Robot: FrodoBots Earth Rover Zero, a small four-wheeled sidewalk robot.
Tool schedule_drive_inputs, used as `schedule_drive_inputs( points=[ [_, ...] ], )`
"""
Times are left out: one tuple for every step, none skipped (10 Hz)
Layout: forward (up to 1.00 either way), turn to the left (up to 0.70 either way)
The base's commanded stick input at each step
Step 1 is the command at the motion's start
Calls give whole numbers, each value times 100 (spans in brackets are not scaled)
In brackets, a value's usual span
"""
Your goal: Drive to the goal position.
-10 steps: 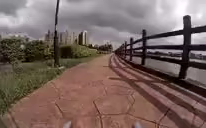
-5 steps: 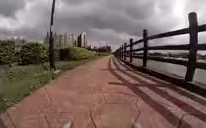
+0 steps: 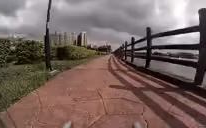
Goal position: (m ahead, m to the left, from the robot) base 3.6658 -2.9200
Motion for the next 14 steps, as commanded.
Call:
schedule_drive_inputs(
  points=[
    [50, 0],
    [50, 0],
    [50, 0],
    [50, 0],
    [50, 0],
    [50, 0],
    [50, 0],
    [50, 0],
    [50, 0],
    [50, 0],
    [50, 0],
    [50, 0],
    [50, 0],
    [50, 0]
  ],
)
